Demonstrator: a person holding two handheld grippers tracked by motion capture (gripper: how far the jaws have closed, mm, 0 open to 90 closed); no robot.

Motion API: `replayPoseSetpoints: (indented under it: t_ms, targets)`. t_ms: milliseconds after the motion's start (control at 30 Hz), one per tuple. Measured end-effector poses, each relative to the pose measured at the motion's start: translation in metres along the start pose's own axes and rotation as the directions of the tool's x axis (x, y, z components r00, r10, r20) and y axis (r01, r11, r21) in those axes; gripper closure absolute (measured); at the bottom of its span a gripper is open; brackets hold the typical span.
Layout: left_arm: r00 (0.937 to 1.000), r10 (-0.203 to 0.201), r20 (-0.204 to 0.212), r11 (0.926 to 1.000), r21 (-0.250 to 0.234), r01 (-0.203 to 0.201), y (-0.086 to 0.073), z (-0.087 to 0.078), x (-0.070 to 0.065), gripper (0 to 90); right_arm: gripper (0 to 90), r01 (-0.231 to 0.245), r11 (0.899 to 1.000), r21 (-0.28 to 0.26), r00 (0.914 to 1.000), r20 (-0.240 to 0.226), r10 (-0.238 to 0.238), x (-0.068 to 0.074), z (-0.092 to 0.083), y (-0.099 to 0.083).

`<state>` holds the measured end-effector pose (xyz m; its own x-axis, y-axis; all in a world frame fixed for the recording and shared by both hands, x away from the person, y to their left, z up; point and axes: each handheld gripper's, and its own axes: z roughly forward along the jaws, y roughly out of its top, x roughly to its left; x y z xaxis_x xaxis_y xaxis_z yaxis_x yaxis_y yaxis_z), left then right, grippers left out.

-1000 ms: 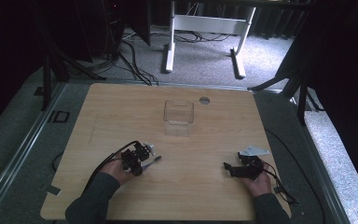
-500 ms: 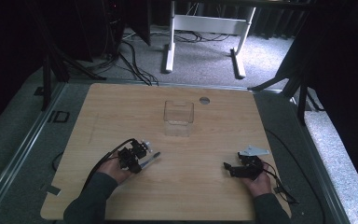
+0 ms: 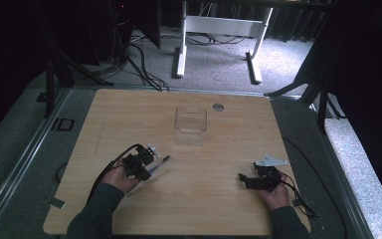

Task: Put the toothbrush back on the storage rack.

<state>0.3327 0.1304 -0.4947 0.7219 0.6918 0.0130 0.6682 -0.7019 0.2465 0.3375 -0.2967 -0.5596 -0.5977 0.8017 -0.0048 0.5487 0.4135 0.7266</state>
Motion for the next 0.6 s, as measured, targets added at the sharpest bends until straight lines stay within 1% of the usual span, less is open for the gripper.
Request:
replayPoseSetpoints:
  t_ms: [67,133,400,600]
  targets:
    - [1.0,-0.004,-0.003,1.0,-0.006,0.004,0.0001,-0.0007,0.0002,79.2,18.7,0.0,1.0,0.0,1.0,0.0,0.0,0.0,0.0,0.0]
    - [0.9999,-0.009,-0.007,0.9997,-0.025,0.009,0.0008,-0.0035,0.0013,79.2,18.7,0.001,1.0,0.001,1.0,0.0,-0.001,0.0,0.0,0.0]
    - [0.9998,-0.019,-0.008,0.9985,-0.052,0.019,0.0016,-0.0069,0.0009,79.2,18.7,0.0,1.0,-0.001,1.0,0.0,0.0,0.0,0.0001,0.0]
    - [0.9991,-0.043,-0.003,0.9944,-0.097,0.042,0.0019,-0.0096,0.0026,79.2,18.7,-0.001,1.0,-0.001,1.0,0.0,0.001,0.0,0.0001,0.0]
